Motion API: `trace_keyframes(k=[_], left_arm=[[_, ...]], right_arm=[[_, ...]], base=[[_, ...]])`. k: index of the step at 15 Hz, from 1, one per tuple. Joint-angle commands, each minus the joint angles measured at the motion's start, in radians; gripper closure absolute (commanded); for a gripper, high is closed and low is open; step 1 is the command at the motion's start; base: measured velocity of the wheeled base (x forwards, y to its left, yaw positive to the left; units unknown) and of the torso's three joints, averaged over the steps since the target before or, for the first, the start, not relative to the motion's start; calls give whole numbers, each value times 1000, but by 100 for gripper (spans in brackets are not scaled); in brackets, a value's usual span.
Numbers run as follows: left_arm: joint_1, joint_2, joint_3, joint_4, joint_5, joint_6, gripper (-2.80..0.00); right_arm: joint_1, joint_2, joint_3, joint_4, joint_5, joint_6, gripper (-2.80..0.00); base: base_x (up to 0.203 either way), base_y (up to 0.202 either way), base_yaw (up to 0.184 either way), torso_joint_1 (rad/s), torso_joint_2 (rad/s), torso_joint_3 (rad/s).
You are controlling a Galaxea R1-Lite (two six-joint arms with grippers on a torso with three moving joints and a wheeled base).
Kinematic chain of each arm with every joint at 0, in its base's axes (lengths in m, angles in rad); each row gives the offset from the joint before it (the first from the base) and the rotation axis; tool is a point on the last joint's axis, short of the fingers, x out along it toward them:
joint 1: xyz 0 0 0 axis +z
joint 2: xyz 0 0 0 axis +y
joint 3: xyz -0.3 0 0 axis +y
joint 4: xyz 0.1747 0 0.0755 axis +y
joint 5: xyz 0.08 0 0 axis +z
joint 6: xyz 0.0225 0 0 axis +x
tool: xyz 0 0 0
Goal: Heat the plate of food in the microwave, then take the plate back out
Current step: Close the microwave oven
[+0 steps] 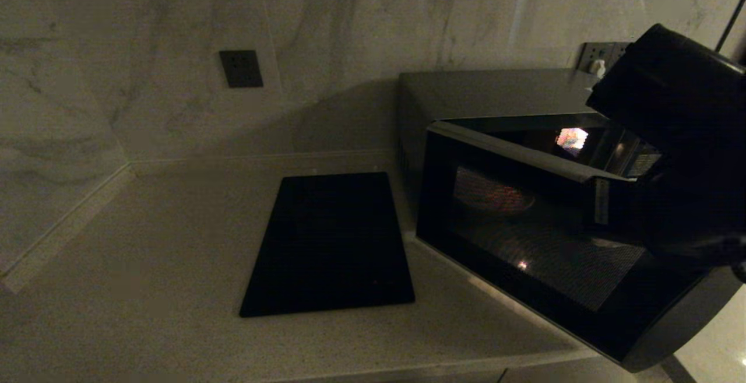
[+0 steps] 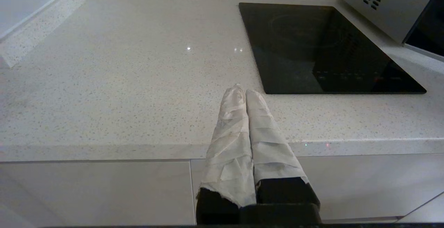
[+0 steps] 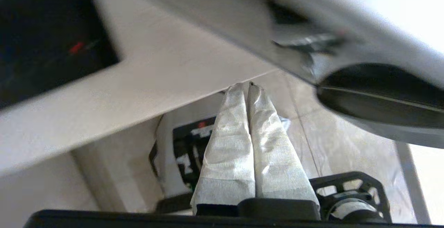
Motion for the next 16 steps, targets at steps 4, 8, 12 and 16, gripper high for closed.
trace_keyframes(k=[4,8,12,16], left_arm=[[1,2,0,0,1,-1,0],[1,2,0,0,1,-1,0],[1,2,0,0,1,-1,0],[1,2,0,0,1,-1,0]], right_arm=[[-129,-1,19,0,-3,2,0],[-182,-1,9,-6,-2,-8,0],[-217,-2,9,-46,-2,-32,0],[-276,13,12,-108,-1,-59,0]], base=[[0,0,0,0,0,0],[0,0,0,0,0,0],[0,0,0,0,0,0],[0,0,0,0,0,0]])
